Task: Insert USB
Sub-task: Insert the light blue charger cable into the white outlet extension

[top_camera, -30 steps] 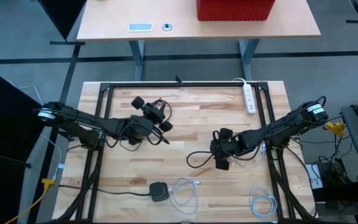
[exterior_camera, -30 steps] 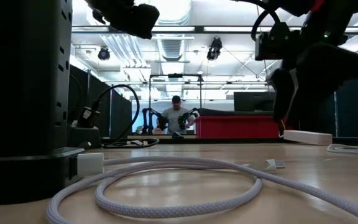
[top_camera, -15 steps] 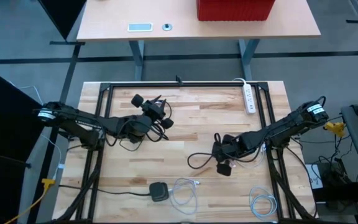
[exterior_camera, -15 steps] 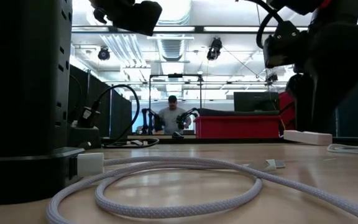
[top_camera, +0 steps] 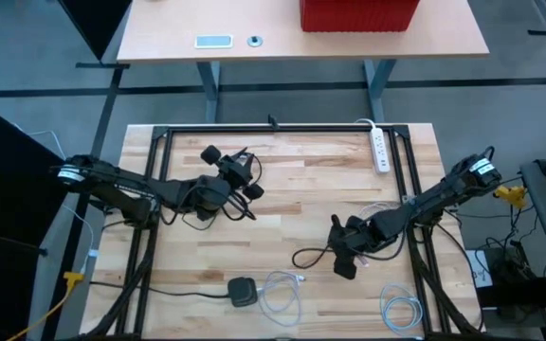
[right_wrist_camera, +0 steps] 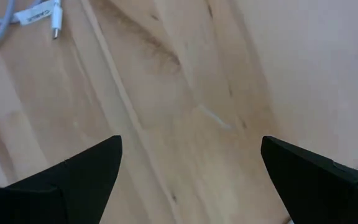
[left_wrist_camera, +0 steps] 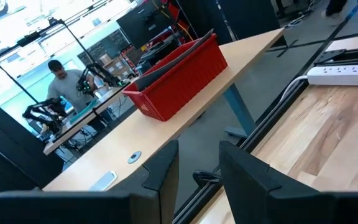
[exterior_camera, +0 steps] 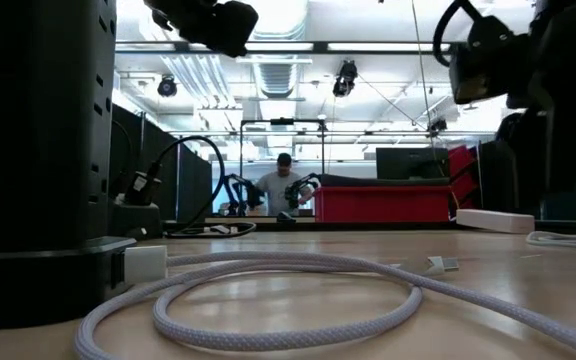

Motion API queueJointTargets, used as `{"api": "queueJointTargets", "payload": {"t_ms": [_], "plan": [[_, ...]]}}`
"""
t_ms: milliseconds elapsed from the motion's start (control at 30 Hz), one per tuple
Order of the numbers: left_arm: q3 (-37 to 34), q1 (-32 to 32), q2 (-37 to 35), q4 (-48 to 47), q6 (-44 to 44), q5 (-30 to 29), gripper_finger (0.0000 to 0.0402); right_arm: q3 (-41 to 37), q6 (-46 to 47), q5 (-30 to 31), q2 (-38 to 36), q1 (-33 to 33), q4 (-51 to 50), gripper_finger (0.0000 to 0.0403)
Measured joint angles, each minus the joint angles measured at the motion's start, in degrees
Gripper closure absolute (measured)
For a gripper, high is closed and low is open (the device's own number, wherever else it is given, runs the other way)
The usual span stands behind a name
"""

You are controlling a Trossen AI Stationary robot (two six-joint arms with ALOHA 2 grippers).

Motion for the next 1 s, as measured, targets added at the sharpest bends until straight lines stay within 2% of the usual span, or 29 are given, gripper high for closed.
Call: {"api": "queueJointTargets", "payload": {"t_ms": [300, 567, 767, 900, 1000], "plan": [[0.0, -0.1, -0.7, 1.5, 0.8, 0.0, 0.0299, 0.0, 10.9, 0.0, 0.0, 5.9, -1.4, 0.0034], [0.0, -0.1, -2.8, 1.7, 0.6, 0.0, 0.0299, 0.0, 25.1, -0.4, 0.0, 11.4, -8.4, 0.0034], [0.0, -0.1, -3.2, 1.7, 0.5, 0.0, 0.0299, 0.0, 33.0, -3.1, 0.0, 14.7, -9.3, 0.0034], [0.0, -0.2, -3.2, 1.6, 0.4, 0.0, 0.0299, 0.0, 41.5, -5.2, 0.0, 18.5, -9.3, 0.0034], [0.0, -0.7, -3.2, 1.6, 0.4, 0.0, 0.0299, 0.0, 44.5, -7.3, 0.0, 21.4, -9.1, 0.0034]]}}
